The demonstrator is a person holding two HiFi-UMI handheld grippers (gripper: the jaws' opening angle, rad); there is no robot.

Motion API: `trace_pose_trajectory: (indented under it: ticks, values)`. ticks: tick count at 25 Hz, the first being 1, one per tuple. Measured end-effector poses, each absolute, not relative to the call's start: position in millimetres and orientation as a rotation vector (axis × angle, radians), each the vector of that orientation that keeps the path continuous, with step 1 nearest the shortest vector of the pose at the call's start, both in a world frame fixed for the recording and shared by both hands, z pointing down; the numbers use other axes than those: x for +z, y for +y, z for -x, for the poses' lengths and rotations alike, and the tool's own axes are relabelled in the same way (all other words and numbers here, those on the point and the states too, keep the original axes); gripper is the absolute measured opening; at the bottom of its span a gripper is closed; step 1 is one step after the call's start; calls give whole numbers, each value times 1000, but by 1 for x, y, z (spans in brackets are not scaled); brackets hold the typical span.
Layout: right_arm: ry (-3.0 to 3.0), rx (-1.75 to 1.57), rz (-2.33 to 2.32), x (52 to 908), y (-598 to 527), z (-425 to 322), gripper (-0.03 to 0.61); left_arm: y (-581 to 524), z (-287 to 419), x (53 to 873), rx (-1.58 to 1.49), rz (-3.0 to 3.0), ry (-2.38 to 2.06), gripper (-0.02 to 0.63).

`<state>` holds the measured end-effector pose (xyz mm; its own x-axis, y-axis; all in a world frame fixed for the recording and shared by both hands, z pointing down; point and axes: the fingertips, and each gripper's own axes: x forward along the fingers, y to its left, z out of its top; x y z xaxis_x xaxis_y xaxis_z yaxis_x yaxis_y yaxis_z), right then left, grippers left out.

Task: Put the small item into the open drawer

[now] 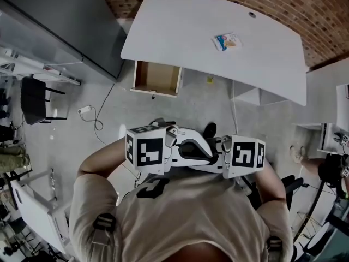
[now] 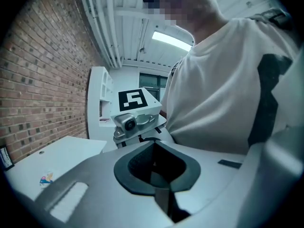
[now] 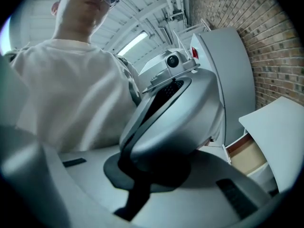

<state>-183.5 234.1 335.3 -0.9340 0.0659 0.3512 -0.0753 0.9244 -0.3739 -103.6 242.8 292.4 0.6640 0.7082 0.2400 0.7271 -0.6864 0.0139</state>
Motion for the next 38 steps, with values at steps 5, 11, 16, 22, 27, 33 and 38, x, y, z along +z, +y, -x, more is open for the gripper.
trace_pose_trajectory:
  ticks: [5, 11, 16, 22, 27, 33, 38]
  values:
    - [-2793, 541, -122, 332, 211, 148, 5, 221, 66, 292, -300, 2933, -1063, 2]
    - [-2891, 547, -338, 328, 182, 85, 5, 193, -3, 291, -314, 3032, -778, 3]
    - [-2901, 503, -335, 323, 176, 53, 5, 187, -37, 285, -337, 3019, -801, 3]
    - [-2933, 543, -336, 326, 171, 9, 5, 183, -82, 290, -349, 3020, -745, 3]
    - [-2937, 606, -347, 327, 166, -24, 5, 177, -116, 293, -345, 3056, -707, 3]
    - [-2932, 625, -368, 333, 163, -70, 5, 171, -161, 299, -347, 3115, -639, 3]
    - [-2931, 630, -361, 337, 161, -101, 5, 166, -192, 305, -373, 3136, -567, 3]
